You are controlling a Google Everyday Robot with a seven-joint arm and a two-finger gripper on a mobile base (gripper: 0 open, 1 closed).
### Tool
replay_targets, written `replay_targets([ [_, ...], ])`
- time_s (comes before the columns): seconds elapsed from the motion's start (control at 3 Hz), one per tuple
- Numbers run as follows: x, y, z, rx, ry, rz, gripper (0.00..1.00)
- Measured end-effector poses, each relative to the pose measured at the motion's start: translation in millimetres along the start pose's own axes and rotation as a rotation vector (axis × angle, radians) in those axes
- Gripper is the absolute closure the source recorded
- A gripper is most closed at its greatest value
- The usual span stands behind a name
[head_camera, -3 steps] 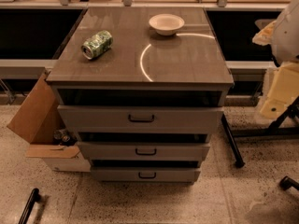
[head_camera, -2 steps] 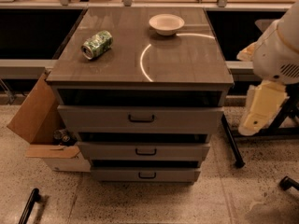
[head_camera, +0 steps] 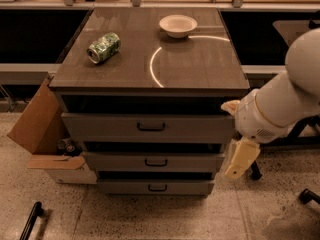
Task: Open bottom drawer
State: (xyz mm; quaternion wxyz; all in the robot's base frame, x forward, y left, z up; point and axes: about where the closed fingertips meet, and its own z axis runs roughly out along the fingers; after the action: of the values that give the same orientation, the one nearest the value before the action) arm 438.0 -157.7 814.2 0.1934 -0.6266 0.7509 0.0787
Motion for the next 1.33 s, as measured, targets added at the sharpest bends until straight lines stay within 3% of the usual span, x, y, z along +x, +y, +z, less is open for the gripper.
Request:
replay_targets([
  [0.33, -1.1, 24.5, 47.0, -0.034, -0.081, 0.048, 0.0],
  [0.67, -1.0, 24.6, 47.2, -0.034, -0.081, 0.048, 0.0],
  [1.0, 6.4, 35.2, 86.3, -0.089, -0.077, 0.032, 0.0],
  [1.33, 14.2, 53.7, 146.9, -0.126, -0.058, -0.056, 0.0],
])
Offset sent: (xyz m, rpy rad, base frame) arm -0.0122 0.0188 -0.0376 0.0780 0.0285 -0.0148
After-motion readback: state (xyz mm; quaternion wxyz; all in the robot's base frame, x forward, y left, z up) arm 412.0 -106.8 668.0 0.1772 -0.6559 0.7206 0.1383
